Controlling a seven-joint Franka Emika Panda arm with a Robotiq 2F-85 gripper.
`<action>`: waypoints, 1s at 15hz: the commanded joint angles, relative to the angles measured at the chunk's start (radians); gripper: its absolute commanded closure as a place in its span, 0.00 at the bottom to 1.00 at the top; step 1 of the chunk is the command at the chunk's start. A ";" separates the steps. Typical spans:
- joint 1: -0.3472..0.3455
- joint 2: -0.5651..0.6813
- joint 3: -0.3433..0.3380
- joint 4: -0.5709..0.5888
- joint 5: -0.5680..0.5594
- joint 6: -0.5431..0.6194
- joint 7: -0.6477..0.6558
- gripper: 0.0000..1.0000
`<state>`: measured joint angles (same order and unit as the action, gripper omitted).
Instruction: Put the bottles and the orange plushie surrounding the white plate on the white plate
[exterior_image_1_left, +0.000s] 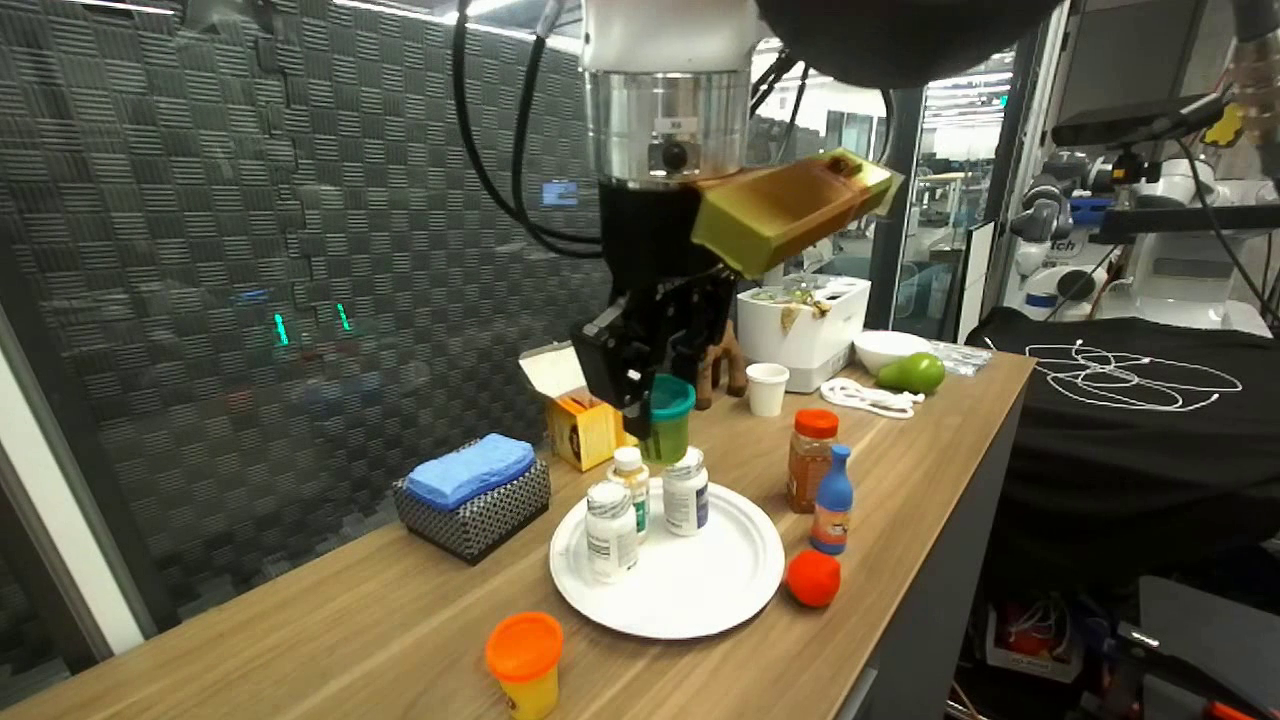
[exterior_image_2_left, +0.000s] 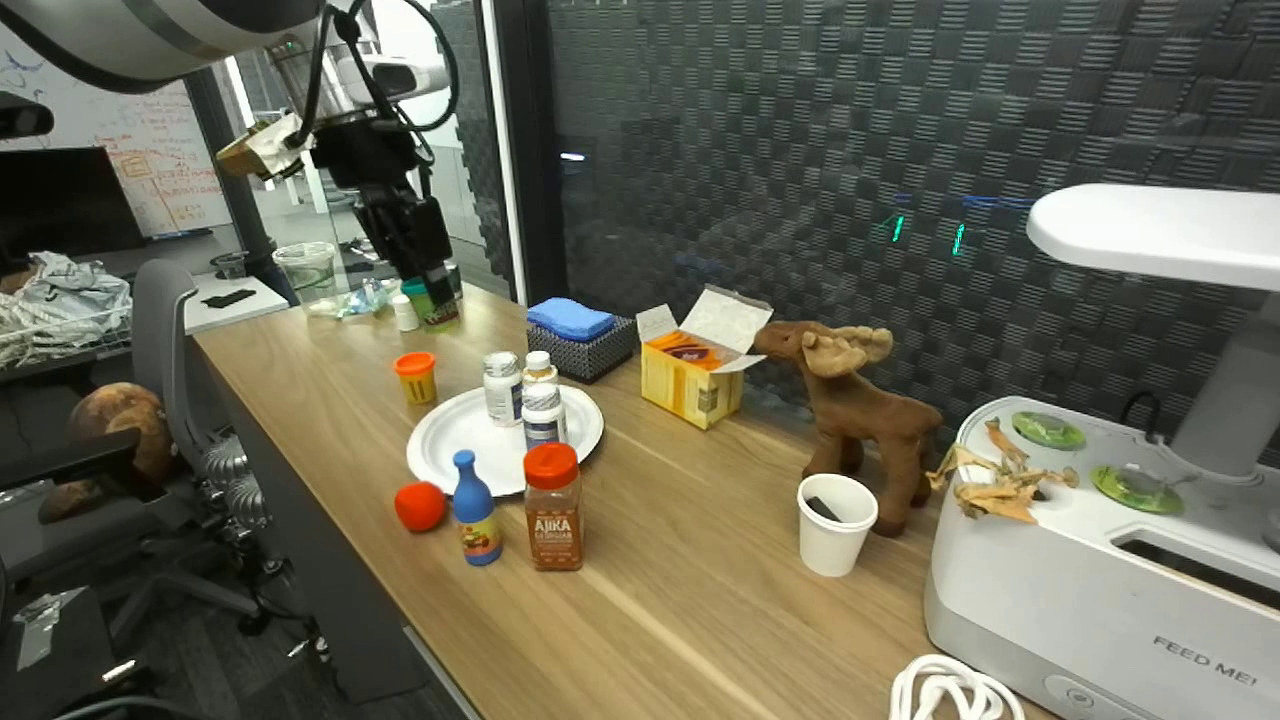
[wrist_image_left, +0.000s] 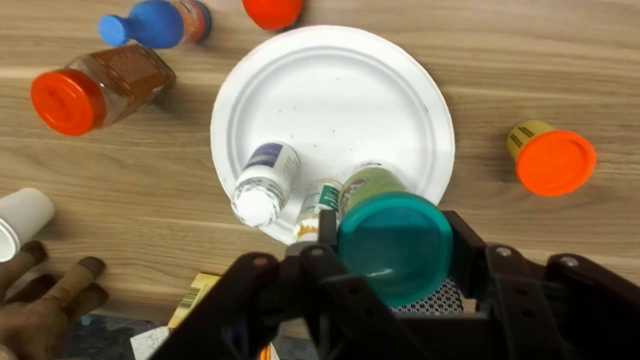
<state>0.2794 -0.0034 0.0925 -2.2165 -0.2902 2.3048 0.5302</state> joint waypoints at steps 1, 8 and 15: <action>-0.060 -0.066 0.022 -0.120 0.018 0.072 0.004 0.72; -0.121 0.018 0.014 -0.195 0.043 0.279 -0.026 0.72; -0.125 0.142 0.010 -0.161 0.173 0.381 -0.096 0.72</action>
<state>0.1598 0.0968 0.0971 -2.4023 -0.1844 2.6512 0.4899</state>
